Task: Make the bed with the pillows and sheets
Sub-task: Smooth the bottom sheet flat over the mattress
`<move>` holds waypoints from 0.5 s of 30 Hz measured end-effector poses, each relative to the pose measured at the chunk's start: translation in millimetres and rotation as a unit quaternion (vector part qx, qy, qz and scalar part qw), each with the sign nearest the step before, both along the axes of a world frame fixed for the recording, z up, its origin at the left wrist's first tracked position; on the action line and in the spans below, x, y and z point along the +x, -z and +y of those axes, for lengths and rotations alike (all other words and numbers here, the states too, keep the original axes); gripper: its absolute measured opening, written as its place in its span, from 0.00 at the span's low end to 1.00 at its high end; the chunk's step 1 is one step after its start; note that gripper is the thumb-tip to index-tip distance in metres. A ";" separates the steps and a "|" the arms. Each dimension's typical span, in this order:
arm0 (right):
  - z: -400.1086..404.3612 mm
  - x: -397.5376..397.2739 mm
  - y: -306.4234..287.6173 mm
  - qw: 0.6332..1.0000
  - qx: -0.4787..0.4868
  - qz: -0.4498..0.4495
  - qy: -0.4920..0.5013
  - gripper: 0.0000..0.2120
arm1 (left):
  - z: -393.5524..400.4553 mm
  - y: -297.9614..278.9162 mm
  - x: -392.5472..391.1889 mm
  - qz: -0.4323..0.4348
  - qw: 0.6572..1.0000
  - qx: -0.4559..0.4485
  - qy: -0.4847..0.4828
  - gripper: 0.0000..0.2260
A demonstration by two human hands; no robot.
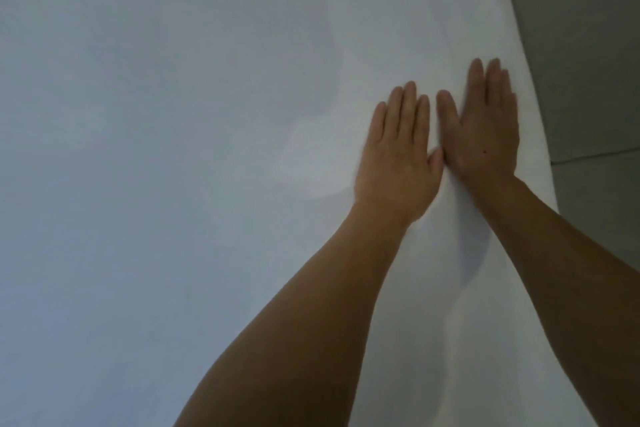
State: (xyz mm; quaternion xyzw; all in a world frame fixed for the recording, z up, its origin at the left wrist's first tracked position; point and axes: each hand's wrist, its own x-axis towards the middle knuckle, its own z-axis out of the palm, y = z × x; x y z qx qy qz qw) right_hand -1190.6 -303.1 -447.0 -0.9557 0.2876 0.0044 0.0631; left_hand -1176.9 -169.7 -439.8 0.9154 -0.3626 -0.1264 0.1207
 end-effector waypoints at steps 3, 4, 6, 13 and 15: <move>-11.9 -21.6 -2.1 0.999 0.022 0.003 0.041 0.32 | -7.4 -0.9 -25.5 0.017 0.999 0.005 0.043 0.30; -14.4 -28.0 -3.0 0.998 0.027 0.003 0.055 0.32 | -7.9 -2.4 -35.3 0.026 0.998 0.006 0.063 0.31; -17.1 -41.6 -6.3 0.996 0.040 0.007 0.080 0.32 | -6.0 -6.6 -55.5 0.054 0.992 0.015 0.109 0.34; -11.1 -71.8 -42.9 0.993 0.081 0.036 0.081 0.35 | 48.6 -65.9 -45.6 0.174 0.968 -0.101 0.150 0.29; 17.6 -87.5 -54.5 0.996 0.052 -0.024 0.075 0.33 | 91.1 -78.6 -38.2 0.128 0.979 -0.107 0.117 0.27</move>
